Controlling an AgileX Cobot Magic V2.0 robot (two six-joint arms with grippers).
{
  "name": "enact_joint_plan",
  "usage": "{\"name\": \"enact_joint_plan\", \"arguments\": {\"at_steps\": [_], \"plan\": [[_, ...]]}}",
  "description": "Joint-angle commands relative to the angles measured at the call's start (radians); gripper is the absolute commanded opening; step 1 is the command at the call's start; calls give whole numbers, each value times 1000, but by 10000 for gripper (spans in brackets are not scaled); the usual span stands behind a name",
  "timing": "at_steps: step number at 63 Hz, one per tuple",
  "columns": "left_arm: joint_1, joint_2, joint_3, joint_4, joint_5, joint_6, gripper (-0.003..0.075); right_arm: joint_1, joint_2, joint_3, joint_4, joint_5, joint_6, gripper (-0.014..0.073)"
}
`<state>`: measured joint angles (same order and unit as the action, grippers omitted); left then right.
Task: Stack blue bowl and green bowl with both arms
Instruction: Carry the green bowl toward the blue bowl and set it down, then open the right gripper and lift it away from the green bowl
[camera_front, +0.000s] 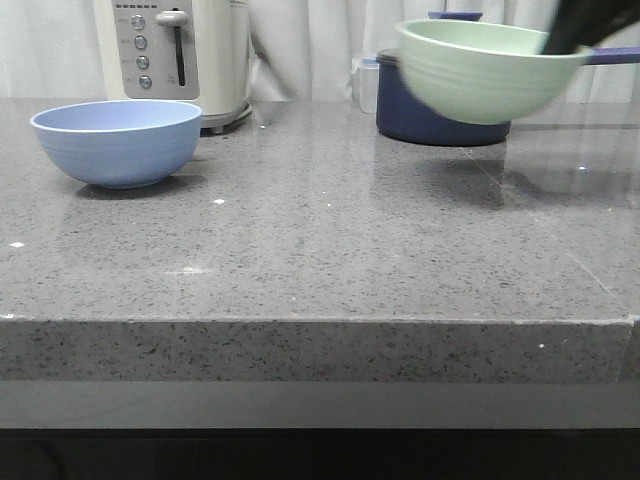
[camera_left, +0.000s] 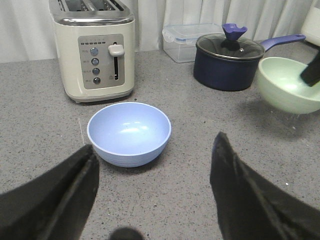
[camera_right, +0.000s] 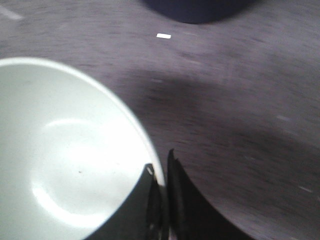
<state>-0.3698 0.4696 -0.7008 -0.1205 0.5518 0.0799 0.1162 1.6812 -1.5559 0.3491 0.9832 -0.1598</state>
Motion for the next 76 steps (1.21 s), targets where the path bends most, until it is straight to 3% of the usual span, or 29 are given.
{"name": "enact_joint_plan", "arguments": {"at_steps": [1,16,34,40,49,57,76], "plan": [[-10,13,-27,-13,-84,1,473,84,-11,-58,-4,-32,12,-55],[-10,13,-27,-13,-84,1,473,235,70,-88,-103,-77,84,-55],[-10,13,-27,-13,-84,1,473,250,128,-88,-104,-143,113,-48],[-10,13,-27,-13,-82,1,473,250,131,-88,-102,-143,113,13],[-10,13,-27,-13,-82,1,473,250,131,-88,-102,-145,113,197],[-10,13,-27,-13,-80,1,473,250,129,-88,-102,-170,113,300],[-10,13,-27,-13,-78,1,473,250,11,-80,-119,-187,112,309]]}}
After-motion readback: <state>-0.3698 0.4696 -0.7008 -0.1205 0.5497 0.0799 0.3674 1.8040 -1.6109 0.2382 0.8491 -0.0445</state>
